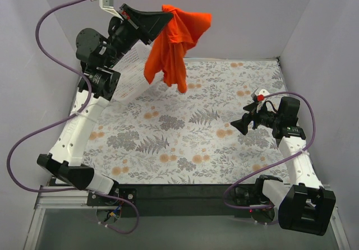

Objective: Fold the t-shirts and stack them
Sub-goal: Move the tshirt to the center of the board

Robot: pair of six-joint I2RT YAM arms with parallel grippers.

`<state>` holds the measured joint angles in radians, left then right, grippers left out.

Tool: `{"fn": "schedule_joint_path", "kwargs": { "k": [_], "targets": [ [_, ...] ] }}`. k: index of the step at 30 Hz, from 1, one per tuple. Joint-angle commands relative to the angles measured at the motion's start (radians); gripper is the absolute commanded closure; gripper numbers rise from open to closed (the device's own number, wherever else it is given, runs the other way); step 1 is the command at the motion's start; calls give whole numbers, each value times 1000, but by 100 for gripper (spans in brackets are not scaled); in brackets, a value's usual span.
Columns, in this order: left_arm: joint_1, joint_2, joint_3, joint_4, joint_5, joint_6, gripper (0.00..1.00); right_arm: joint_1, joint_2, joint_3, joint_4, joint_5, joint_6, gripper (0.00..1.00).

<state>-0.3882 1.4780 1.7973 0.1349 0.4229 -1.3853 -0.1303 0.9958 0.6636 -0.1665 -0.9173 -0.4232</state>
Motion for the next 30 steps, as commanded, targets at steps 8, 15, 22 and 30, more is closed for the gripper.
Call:
{"fn": "schedule_joint_path", "kwargs": {
  "k": [8,15,22,30],
  "targets": [
    [-61,-99,39,97,77,-49,100,-3,0,2,-1,67,-26,2],
    [-77,-116,-234,94,108,-78,100,-34,-3,10,1,156,-28,2],
    [-158,-47,-596,89,106,0,100,-46,4,11,1,164,-23,2],
    [-186,8,-696,11,-120,130,100,-43,30,8,-39,2,-74,2]
  ]
}}
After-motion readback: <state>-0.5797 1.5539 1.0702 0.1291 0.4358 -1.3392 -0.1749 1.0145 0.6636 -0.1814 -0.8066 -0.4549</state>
